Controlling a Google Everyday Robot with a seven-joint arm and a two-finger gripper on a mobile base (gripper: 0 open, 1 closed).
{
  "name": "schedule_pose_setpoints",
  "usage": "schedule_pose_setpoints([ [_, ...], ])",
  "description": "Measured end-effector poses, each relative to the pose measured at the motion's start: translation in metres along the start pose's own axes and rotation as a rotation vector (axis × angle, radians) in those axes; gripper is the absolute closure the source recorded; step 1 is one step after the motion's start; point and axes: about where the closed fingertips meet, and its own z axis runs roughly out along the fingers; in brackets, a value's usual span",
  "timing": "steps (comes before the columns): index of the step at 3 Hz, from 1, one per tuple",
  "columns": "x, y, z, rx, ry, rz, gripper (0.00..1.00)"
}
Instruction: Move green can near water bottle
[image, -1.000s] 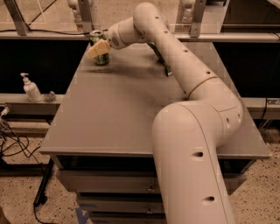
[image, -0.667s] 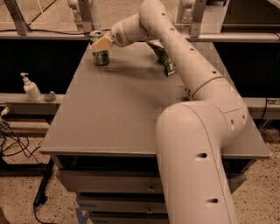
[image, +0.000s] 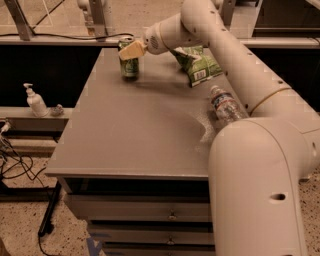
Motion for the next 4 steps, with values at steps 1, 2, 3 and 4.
schedule_pose_setpoints([
  [1,0.024,-0.01,-0.032,-0.001,0.002,0.006,1.0],
  [2,0.047,-0.03,-0.07,0.013,-0.011,-0.017,1.0],
  [3,0.054,-0.051,-0.116,0.046,-0.024,-0.039,1.0],
  [4,0.048,-0.065,-0.164,0.086,-0.04,-0.047,1.0],
])
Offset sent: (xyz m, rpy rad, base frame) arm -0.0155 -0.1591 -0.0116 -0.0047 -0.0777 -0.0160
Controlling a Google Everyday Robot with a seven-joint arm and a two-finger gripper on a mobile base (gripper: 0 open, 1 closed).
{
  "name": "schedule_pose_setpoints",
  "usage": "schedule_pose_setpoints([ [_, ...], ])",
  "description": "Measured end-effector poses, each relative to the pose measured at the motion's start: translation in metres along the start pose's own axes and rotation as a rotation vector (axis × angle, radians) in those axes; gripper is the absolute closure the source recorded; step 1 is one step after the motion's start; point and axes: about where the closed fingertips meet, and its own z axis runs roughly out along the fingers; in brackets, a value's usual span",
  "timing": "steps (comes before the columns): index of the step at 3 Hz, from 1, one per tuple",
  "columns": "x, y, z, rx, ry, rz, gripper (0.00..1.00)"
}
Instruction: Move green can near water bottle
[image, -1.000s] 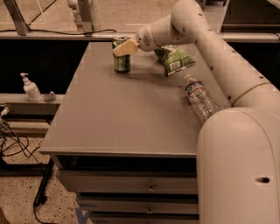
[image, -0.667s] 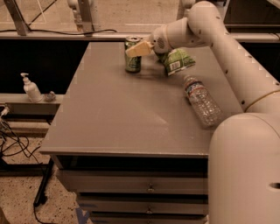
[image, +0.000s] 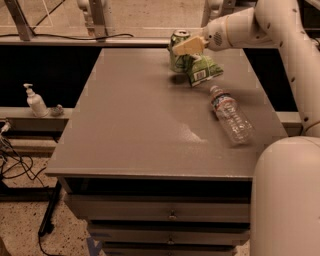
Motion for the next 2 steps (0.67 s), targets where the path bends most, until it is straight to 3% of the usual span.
schedule_pose_setpoints([
  [1,0.001,-0.006,-0.033,0.016,-0.001,-0.004,1.0],
  [2,0.019,-0.002,-0.056,0.004,0.004,0.0,1.0],
])
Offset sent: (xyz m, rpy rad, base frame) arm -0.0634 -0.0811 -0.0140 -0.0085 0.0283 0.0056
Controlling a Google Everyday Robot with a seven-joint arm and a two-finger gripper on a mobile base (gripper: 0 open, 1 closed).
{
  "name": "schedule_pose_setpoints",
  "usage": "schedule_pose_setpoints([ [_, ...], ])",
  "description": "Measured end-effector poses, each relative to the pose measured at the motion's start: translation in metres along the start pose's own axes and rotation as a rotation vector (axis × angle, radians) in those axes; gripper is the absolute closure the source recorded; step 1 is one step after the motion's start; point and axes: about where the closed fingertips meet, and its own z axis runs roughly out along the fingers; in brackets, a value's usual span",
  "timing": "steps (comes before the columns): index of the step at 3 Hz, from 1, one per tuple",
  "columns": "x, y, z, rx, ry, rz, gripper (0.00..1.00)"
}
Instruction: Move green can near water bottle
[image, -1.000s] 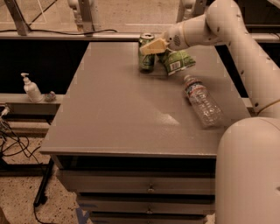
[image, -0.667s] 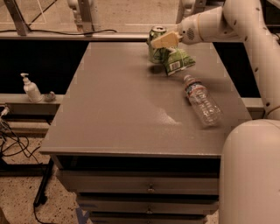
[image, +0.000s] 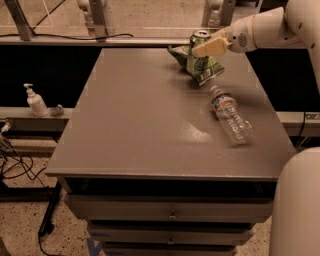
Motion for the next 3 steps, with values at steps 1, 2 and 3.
schedule_pose_setpoints([
  [1,0.026,0.016,-0.013,-0.038,0.001,0.013,1.0],
  [2,0.046,0.036,-0.02,-0.08,0.0,0.018,1.0],
  [3,0.057,0.056,-0.024,-0.123,0.001,0.006,1.0],
])
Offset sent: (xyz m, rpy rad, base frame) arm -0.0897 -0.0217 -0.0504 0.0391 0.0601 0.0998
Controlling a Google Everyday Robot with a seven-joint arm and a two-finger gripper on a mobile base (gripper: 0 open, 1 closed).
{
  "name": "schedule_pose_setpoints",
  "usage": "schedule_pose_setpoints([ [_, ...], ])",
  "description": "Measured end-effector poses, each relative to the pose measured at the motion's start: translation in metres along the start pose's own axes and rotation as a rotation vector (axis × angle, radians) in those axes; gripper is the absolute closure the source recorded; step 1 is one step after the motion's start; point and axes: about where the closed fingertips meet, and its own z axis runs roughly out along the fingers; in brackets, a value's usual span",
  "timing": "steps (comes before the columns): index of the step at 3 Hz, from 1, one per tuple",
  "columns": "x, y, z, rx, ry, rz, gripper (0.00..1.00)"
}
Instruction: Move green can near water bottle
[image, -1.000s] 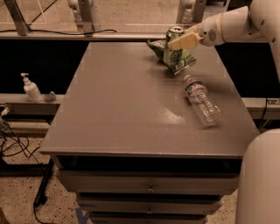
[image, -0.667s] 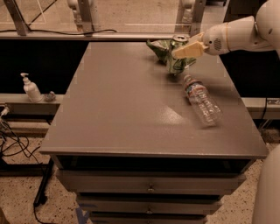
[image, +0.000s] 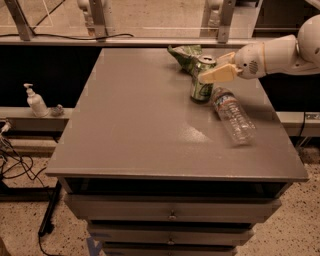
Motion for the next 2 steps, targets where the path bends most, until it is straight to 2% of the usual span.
schedule_pose_setpoints([
  [1,0.0077,0.0143,0.0064,-0.039,0.007,-0.039,0.82],
  [2,0.0087,0.0225,0.0131,-0.071,0.013,-0.08,0.59],
])
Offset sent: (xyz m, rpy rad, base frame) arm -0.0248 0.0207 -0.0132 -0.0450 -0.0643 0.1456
